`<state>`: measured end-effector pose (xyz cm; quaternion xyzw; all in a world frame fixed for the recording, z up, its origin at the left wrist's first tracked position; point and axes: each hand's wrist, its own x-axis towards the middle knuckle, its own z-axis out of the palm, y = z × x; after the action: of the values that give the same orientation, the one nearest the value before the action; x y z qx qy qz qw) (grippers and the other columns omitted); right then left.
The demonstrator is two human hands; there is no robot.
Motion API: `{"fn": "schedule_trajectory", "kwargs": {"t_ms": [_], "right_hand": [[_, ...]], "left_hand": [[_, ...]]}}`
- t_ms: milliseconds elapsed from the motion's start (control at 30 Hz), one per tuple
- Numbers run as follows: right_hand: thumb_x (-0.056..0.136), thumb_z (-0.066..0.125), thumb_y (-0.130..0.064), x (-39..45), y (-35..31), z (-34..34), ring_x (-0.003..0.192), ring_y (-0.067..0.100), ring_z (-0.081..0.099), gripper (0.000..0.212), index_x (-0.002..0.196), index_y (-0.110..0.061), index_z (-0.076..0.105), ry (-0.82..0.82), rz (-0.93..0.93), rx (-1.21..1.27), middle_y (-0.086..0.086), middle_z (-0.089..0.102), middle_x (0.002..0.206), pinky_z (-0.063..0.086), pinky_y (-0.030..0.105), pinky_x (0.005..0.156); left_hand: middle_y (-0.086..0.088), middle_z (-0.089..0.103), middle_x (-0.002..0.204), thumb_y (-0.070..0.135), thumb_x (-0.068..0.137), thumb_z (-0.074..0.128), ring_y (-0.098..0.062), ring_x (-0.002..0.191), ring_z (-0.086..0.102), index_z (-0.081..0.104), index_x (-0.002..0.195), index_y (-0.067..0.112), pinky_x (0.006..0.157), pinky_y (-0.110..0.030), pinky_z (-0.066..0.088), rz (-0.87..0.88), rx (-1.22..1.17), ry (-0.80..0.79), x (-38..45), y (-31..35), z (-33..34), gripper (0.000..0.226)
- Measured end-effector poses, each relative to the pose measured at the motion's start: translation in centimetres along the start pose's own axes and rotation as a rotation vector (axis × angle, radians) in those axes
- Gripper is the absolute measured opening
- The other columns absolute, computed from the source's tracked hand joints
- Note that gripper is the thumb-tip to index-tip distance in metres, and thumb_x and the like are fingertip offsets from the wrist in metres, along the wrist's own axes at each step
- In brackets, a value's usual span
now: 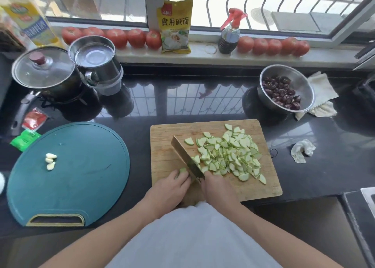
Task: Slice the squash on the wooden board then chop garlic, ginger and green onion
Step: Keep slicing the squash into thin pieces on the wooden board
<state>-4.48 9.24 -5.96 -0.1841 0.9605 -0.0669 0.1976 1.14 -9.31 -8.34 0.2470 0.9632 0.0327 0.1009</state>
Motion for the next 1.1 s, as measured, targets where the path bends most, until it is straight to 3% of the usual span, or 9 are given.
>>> {"fn": "schedule_trajectory", "kwargs": {"t_ms": [100,233,333,533,600,700,900,1033,1100], "right_hand": [[0.098,0.046,-0.033,-1.2,0.9,-0.4,0.058,0.027,0.046,0.02,0.084,-0.019,0.045,0.016,0.007,0.092,-0.001,0.046,0.062,0.033,0.035,0.051],[0.099,0.045,-0.033,-2.9,1.6,-0.8,0.061,0.025,0.046,0.022,0.082,-0.021,0.037,-0.052,-0.037,0.02,-0.001,0.042,0.064,0.034,0.036,0.052],[0.1,0.042,-0.029,-3.3,1.6,-1.0,0.064,0.026,0.051,0.021,0.082,-0.019,0.039,-0.073,-0.032,-0.01,0.002,0.046,0.068,0.044,0.039,0.057],[0.096,0.043,-0.02,-3.0,1.3,-0.3,0.051,0.022,0.041,0.019,0.079,-0.02,0.037,-0.074,-0.021,-0.138,-0.004,0.034,0.057,0.025,0.032,0.043],[0.093,0.048,-0.015,-2.1,0.6,0.2,0.053,0.026,0.048,0.016,0.079,-0.018,0.04,-0.061,-0.013,-0.152,-0.001,0.044,0.058,0.016,0.029,0.041],[0.092,0.052,-0.012,-0.7,-0.4,0.7,0.059,0.031,0.062,0.012,0.082,-0.015,0.048,-0.055,-0.009,-0.133,0.007,0.061,0.069,0.027,0.029,0.045],[0.098,0.047,-0.027,-1.7,0.9,-0.6,0.064,0.026,0.055,0.01,0.093,-0.018,0.049,-0.003,0.045,0.045,0.005,0.062,0.074,0.033,0.033,0.052],[0.1,0.043,-0.03,-3.5,1.0,-1.7,0.066,0.028,0.056,0.017,0.095,-0.016,0.051,-0.059,-0.022,0.007,0.004,0.057,0.07,0.041,0.038,0.054],[0.1,0.04,-0.029,-3.7,1.1,-1.7,0.065,0.027,0.053,0.019,0.091,-0.016,0.051,-0.085,-0.021,-0.025,0.001,0.05,0.068,0.036,0.037,0.054]], "left_hand": [[-0.004,0.061,0.126,0.034,0.086,0.069,-0.021,0.097,0.062,0.062,0.131,0.011,0.066,-0.029,0.058,-0.015,-0.009,-0.047,-0.1,-0.1,-0.3,0.051],[-0.01,0.044,0.149,0.024,0.097,0.056,-0.03,0.125,0.051,0.039,0.15,0.005,0.082,-0.04,0.059,-0.064,-0.107,-0.097,0.1,0.1,-0.3,0.058],[-0.009,0.038,0.155,0.02,0.099,0.052,-0.031,0.131,0.046,0.033,0.154,0.005,0.084,-0.041,0.058,-0.085,-0.114,-0.09,0.3,0.1,-0.5,0.06],[-0.008,0.031,0.16,0.013,0.101,0.04,-0.03,0.131,0.044,0.025,0.158,0.008,0.085,-0.042,0.058,-0.078,-0.107,-0.091,0.3,0.1,0.0,0.059],[-0.009,0.032,0.16,0.013,0.1,0.037,-0.03,0.125,0.049,0.028,0.157,0.01,0.084,-0.041,0.058,-0.071,-0.08,-0.07,0.3,0.0,0.2,0.058],[-0.009,0.041,0.152,0.017,0.1,0.04,-0.029,0.117,0.052,0.037,0.152,0.011,0.082,-0.038,0.058,-0.058,-0.065,-0.047,0.2,0.1,0.4,0.052],[-0.004,0.059,0.126,0.033,0.085,0.071,-0.021,0.097,0.06,0.059,0.131,0.011,0.064,-0.03,0.058,-0.033,-0.033,-0.034,-0.1,0.1,0.0,0.052],[-0.004,0.063,0.124,0.018,0.071,0.082,-0.023,0.095,0.064,0.066,0.126,0.009,0.054,-0.031,0.058,-0.068,-0.045,-0.017,-0.2,0.3,-0.6,0.058],[-0.003,0.067,0.12,0.012,0.063,0.084,-0.022,0.09,0.066,0.07,0.121,0.009,0.048,-0.029,0.056,-0.082,-0.035,0.013,-0.2,0.4,-0.9,0.06]]}}
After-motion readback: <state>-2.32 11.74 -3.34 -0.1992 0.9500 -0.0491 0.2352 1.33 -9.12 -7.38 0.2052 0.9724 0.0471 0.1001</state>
